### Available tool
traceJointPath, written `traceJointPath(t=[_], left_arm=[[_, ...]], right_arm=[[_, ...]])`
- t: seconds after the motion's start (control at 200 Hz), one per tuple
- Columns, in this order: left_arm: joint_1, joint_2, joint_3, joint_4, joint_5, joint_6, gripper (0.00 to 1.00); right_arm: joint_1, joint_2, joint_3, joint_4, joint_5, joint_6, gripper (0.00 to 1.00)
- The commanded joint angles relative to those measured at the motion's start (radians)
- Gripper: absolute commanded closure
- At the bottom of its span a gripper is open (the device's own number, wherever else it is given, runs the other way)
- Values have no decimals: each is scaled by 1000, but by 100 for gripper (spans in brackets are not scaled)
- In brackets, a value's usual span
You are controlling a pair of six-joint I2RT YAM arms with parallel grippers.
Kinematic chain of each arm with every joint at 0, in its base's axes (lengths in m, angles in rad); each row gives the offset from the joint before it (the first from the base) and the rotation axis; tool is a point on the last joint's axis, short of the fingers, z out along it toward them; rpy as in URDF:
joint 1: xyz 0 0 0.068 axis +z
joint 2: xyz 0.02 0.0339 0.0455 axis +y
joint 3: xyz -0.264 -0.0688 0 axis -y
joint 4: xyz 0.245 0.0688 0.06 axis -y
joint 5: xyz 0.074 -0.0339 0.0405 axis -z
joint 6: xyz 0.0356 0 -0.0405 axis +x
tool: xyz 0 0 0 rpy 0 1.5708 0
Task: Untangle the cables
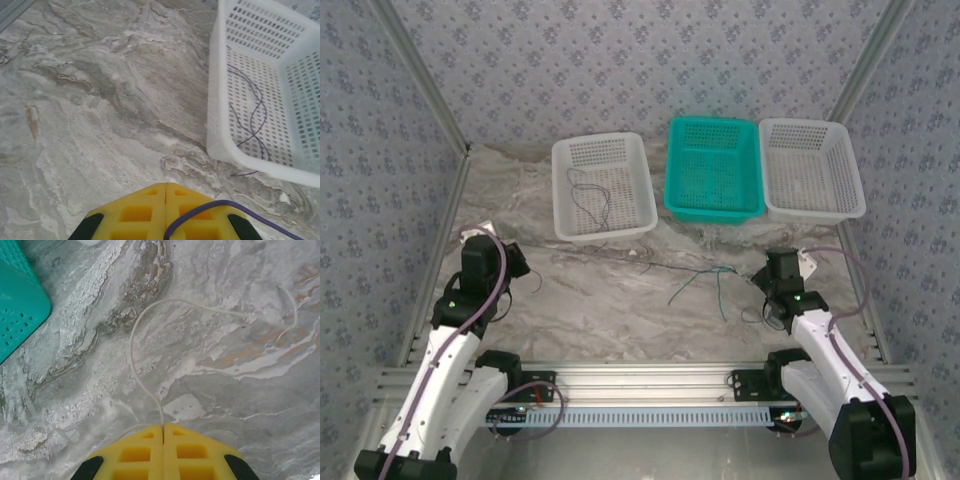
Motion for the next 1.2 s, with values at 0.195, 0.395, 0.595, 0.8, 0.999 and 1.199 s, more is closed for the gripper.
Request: traceJointPath(t=[0.195, 0.395, 0.595, 0.8, 0.999, 1.199], left_arm=[[-56, 35, -112, 304, 279, -21, 100], [-122, 60, -130, 267, 221, 4, 100], [-127, 20, -125, 244, 194, 11, 100], [-127, 3, -97, 188, 145, 32, 100], [-125, -16, -57, 148, 95, 35, 100], [-102, -61, 39, -13, -128, 5, 100]], right_arm=[[124, 78, 0, 51, -323, -190, 67], [289, 57, 125, -88, -283, -225, 50], [561, 142, 129, -45, -97, -44, 41], [685, 394, 188, -33, 41, -125, 18], [747, 595, 229, 2, 98, -127, 19], [750, 692, 251, -74, 220, -5, 75]])
